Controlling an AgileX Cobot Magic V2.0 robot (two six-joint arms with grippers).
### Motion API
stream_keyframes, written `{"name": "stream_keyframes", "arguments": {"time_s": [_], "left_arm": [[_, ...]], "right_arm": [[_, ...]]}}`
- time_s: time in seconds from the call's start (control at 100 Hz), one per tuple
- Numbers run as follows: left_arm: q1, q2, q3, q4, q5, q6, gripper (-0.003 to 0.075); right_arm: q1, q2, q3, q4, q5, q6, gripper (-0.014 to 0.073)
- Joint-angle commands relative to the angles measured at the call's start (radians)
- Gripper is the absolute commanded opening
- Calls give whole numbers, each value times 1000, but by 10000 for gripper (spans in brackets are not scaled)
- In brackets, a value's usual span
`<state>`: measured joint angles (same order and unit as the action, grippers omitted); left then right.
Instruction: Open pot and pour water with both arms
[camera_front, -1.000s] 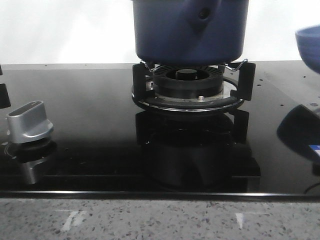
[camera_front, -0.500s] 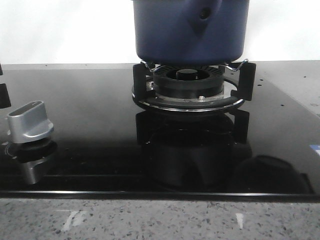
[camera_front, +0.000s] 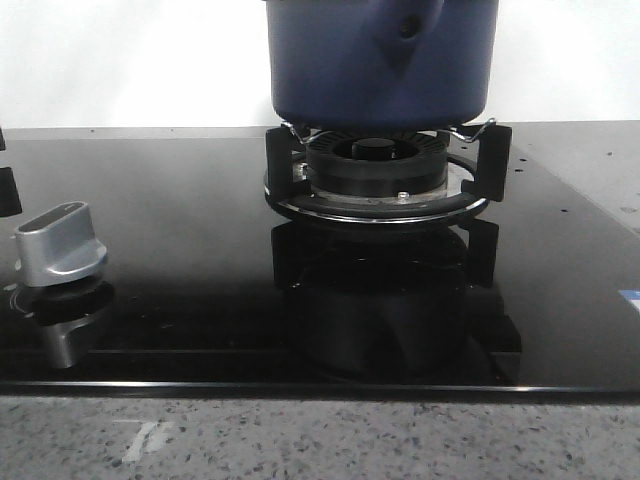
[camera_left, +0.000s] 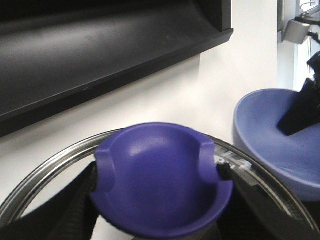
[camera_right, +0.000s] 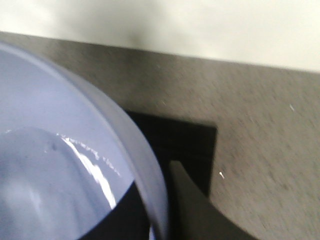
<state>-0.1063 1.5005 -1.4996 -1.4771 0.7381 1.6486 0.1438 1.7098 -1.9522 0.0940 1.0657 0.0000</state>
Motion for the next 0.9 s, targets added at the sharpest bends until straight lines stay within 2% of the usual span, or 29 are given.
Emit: {"name": "stream_keyframes", "arguments": {"time_s": [0.0, 0.12, 0.37, 0.56, 0.77, 0.89], "left_arm": [[1, -48, -34, -91, -20, -7, 302], [1, -48, -34, -91, -22, -7, 302], [1, -48, -34, -91, -30, -7, 302], [1, -48, -34, -101, -30, -7, 302], [1, -48, -34, -109, -30, -7, 302], [1, -48, -34, -116, -30, -7, 302]], "right_arm": [[26, -43, -37, 9, -159, -23, -66], [53, -39, -10, 5, -238, -43, -66], [85, -55, 163, 2, -531, -132, -66], [103, -130, 370, -9, -851, -136, -66], [121, -228, 596, -102, -1218, -136, -67], [122, -260, 702, -120, -1375, -136, -67]]}}
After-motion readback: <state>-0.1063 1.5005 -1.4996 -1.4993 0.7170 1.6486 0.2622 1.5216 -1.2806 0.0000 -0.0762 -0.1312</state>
